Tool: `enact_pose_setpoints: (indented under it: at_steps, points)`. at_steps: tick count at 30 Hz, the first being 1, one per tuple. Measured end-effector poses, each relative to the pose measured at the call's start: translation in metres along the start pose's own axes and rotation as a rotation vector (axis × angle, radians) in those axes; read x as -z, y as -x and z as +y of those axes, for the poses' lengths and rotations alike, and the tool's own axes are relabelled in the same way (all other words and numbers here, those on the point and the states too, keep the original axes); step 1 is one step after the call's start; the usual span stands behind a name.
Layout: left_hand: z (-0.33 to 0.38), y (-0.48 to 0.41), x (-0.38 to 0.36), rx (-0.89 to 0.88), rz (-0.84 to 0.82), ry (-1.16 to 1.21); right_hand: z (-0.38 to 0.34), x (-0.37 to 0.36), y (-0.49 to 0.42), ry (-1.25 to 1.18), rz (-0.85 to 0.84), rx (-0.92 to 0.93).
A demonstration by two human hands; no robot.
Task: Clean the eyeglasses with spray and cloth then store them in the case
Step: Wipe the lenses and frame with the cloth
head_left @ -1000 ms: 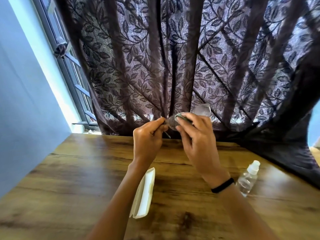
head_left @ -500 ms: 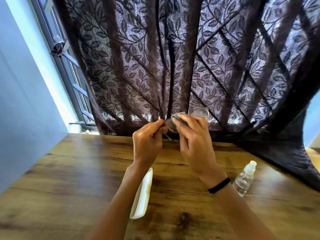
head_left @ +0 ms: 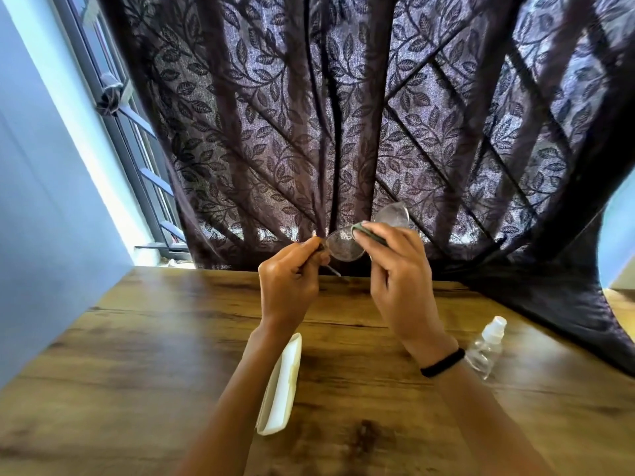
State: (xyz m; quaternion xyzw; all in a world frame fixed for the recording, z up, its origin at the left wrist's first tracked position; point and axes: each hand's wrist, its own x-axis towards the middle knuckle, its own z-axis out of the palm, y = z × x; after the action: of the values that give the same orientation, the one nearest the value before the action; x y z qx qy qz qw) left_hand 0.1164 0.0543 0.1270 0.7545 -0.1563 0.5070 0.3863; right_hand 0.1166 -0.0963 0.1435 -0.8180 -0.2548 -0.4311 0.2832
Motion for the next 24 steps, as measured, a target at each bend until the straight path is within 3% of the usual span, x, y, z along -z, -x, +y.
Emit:
enact_pose_setpoints:
  at_steps: [11, 20, 24]
  points:
    - [0.002, 0.003, -0.004, 0.022, 0.013, -0.03, -0.009, -0.001, 0.021, 0.019, -0.111, 0.196]
    - [-0.002, 0.003, -0.001, 0.014, 0.006, 0.024, 0.033, 0.027, 0.008, -0.022, 0.229, -0.117]
    - [-0.001, 0.006, -0.002, 0.01, 0.017, 0.032, 0.038, 0.024, 0.005, -0.024, 0.148, -0.177]
